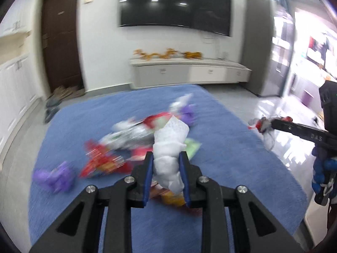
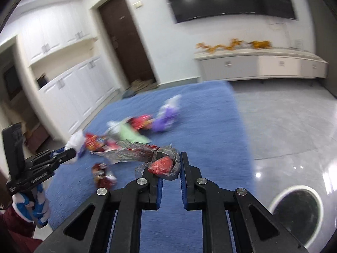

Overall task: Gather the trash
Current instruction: 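Carry both items over the bin and open both tools to drop them, then grasp the purple plastic bag with the left tool while the right tool grasps the pink wrapper, then carry both items over the bin and open both tools to drop them, then move both open tools back over the trash on the rug, then grasp the red snack bag with the left tool while the right tool grasps the brown chocolate wrapper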

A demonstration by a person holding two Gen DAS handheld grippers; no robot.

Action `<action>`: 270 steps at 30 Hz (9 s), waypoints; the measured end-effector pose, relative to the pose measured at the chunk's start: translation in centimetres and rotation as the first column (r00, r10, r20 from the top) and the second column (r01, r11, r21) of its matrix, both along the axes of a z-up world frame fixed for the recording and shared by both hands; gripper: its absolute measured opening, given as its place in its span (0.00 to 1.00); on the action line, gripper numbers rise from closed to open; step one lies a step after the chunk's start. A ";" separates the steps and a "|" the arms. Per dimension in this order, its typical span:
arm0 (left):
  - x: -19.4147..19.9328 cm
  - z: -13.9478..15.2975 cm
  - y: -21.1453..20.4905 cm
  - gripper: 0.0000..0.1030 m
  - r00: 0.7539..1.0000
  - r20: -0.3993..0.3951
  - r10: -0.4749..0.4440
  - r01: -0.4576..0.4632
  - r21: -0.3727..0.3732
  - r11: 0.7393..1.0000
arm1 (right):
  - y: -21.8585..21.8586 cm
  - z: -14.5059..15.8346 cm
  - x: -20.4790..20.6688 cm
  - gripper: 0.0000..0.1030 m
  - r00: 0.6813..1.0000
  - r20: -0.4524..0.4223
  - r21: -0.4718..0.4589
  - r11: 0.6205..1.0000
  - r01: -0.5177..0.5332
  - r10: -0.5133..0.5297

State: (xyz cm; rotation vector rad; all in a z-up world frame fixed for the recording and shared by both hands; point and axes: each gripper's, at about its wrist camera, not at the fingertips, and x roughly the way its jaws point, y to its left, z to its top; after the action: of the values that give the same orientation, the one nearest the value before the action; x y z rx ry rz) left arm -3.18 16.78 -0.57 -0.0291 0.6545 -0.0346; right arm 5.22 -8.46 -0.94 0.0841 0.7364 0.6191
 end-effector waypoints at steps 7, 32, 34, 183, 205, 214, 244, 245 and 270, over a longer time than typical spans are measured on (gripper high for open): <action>7.4 -0.5 -12.9 0.23 0.946 -0.074 -0.315 0.317 0.007 0.949 | -11.2 -1.4 1.1 0.14 0.951 -0.021 -0.073 0.949 0.306 -0.309; 16.6 -6.8 -38.7 0.57 0.706 -0.313 -0.635 0.612 -0.182 0.770 | -30.9 -15.1 3.0 0.38 0.707 -0.295 -0.124 0.760 0.638 -0.642; 16.6 -6.9 -38.4 0.57 0.722 -0.311 -0.618 0.600 -0.164 0.783 | -31.1 -15.0 3.0 0.38 0.706 -0.293 -0.119 0.757 0.642 -0.645; 17.4 -9.7 -37.6 0.29 0.615 -0.432 -0.659 0.662 -0.171 0.730 | -29.8 -18.8 4.6 0.28 0.760 -0.395 -0.011 0.830 0.557 -0.516; 14.2 -4.6 -32.8 0.49 0.791 -0.230 -0.566 0.562 -0.090 0.822 | -29.0 -12.1 3.1 0.37 0.789 -0.228 -0.117 0.821 0.559 -0.570; 9.9 -3.2 -26.1 0.49 0.858 -0.178 -0.481 0.485 -0.021 0.874 | -23.8 -7.3 3.4 0.37 0.858 -0.134 -0.124 0.867 0.482 -0.496; -3.7 -3.2 9.2 0.66 0.986 -0.068 0.154 -0.157 -0.044 0.987 | 2.1 0.6 -1.3 0.46 0.998 -0.030 -0.139 0.988 -0.065 0.062; -3.8 -3.2 9.9 0.66 0.985 -0.066 0.162 -0.165 -0.042 0.985 | 3.0 0.5 -1.4 0.50 0.995 -0.039 -0.137 0.986 -0.095 0.090; 4.3 -5.8 14.2 0.65 0.986 -0.149 0.073 -0.090 -0.110 0.990 | 20.7 -7.3 -0.6 0.55 0.794 -0.261 -0.120 0.797 -0.592 0.550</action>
State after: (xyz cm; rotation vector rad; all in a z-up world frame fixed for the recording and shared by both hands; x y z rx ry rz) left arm 1.15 30.97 -6.38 -0.1721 0.7949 0.0085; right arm 4.61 12.21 -8.24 -0.2760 1.0423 1.1305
